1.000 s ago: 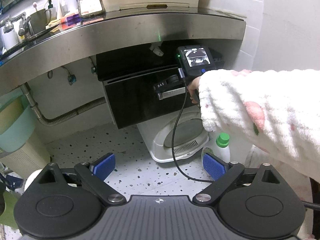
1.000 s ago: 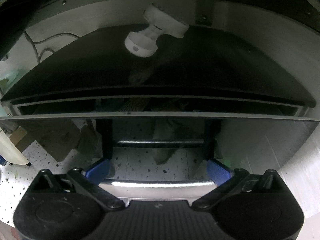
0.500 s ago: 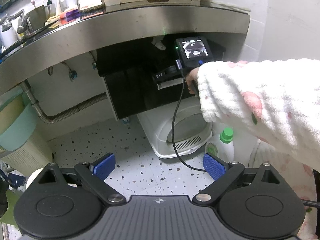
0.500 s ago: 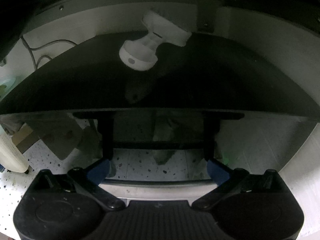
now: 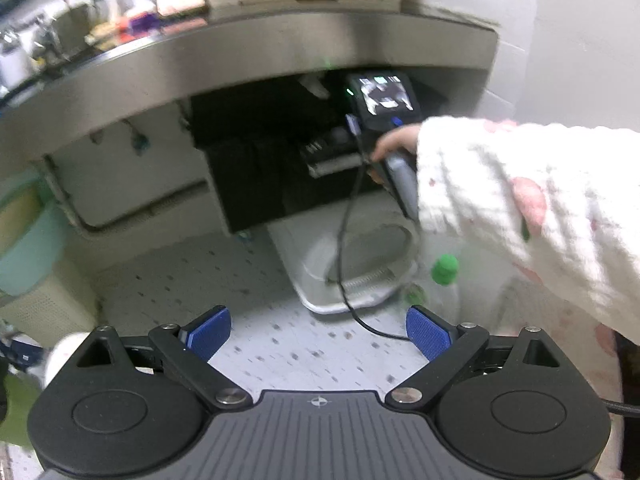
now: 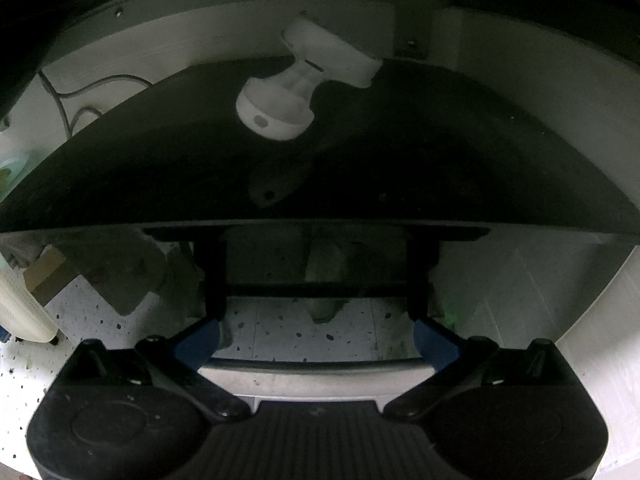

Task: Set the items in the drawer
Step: 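Pull the right tool back away from the closed drawer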

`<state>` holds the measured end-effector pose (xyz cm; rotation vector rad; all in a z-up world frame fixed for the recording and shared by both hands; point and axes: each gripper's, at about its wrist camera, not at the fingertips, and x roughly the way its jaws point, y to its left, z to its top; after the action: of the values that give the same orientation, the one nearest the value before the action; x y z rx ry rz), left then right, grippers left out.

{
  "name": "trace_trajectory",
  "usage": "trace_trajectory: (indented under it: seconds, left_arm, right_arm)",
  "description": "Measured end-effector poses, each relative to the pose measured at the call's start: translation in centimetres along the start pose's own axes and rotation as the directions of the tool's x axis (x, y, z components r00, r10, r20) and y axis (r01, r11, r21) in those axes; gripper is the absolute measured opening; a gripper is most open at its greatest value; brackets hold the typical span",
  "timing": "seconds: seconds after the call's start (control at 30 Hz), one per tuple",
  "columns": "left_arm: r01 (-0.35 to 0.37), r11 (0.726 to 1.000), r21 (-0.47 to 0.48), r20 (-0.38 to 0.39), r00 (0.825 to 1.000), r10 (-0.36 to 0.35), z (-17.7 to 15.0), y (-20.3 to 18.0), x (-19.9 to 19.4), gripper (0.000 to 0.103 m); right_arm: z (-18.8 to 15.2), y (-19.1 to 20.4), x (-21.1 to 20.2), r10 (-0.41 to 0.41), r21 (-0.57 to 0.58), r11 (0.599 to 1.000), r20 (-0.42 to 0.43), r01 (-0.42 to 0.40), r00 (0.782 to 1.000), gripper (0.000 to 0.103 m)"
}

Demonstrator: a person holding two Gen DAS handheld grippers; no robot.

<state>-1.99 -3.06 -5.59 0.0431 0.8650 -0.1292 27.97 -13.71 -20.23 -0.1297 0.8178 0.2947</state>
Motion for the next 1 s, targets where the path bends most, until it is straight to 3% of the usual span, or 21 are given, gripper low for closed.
trace_trajectory:
  seconds: [0.13,0.3,0.47,0.73,0.87,1.0]
  left_arm:
    - [0.003,1.0,-0.02,-0.015,1.0,-0.003,0.4,0.5,0.8,0.095]
    - [-0.005,0.999,-0.054,-0.014,1.0,0.004,1.1,1.3,1.5,0.095]
    - [-0.013,0.999,-0.042,-0.006,1.0,0.013,1.7,1.7,2.3,0.095]
    - [-0.015,0.999,-0.05,0.003,1.0,0.015,2.9,2.4,3.1,0.095]
    - [-0.041,0.995,-0.093,0.029,0.999,0.044,3.5,3.6,2.7,0.095]
    - [-0.046,0.992,-0.117,0.026,0.998,0.049,3.7,4.7,2.6,0.095]
  right_arm:
    - [-0.1,0.2,-0.9,-0.013,0.0,1.0,0.018,0.013,1.0,0.103]
    - [0.1,0.2,-2.6,0.01,0.047,0.999,-0.049,-0.008,0.999,0.103]
    - [-0.4,0.2,-6.8,-0.024,0.07,0.997,0.024,0.022,0.999,0.103]
    - [-1.8,1.5,-13.5,-0.07,-0.059,0.996,0.032,0.072,0.997,0.103]
    - [-2.7,1.3,-16.2,-0.084,0.014,0.996,-0.046,0.085,0.995,0.103]
    - [-4.5,0.8,-20.0,-0.125,0.059,0.99,-0.046,0.127,0.991,0.103]
